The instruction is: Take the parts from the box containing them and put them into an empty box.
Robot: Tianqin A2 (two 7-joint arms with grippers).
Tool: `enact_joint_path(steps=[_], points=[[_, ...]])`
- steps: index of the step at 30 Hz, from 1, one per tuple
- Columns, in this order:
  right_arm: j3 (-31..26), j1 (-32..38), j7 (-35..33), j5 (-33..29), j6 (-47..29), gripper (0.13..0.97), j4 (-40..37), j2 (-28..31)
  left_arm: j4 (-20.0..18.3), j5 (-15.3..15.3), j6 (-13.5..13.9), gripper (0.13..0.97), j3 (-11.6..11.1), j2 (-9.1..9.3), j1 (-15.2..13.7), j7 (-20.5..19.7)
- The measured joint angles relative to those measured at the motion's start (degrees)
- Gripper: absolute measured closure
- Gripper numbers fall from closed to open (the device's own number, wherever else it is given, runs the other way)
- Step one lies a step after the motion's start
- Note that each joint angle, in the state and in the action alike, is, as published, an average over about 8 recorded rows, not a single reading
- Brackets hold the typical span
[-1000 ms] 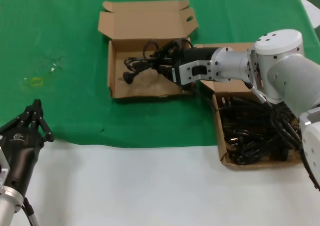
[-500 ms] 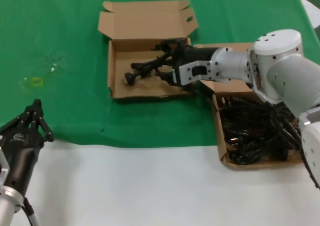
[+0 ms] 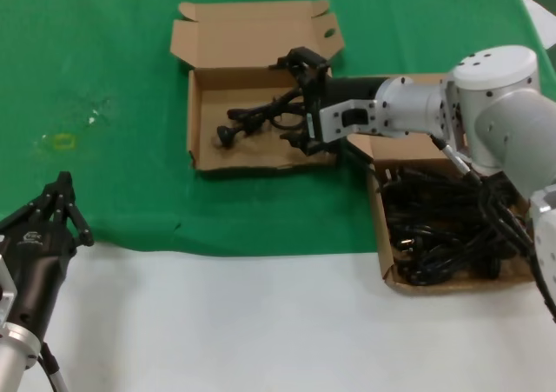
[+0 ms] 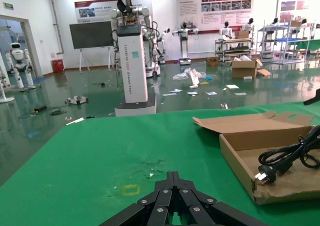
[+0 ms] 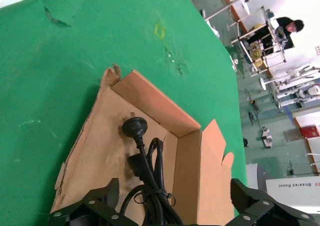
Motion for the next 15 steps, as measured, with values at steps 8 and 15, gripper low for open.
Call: enact_joint_path(steps=[8, 15], points=[[0.93, -0.68, 0.59, 0.96, -2.42, 0.258, 1.91, 1.94, 0.00, 0.00, 0.00, 0.953, 0.00, 0.00, 0.00, 0.00], [0.86, -3.56, 4.80, 1.20, -3.55, 0.220, 8.63, 4.66, 0.00, 0.00, 0.00, 0.953, 0.00, 0.00, 0.00, 0.00]])
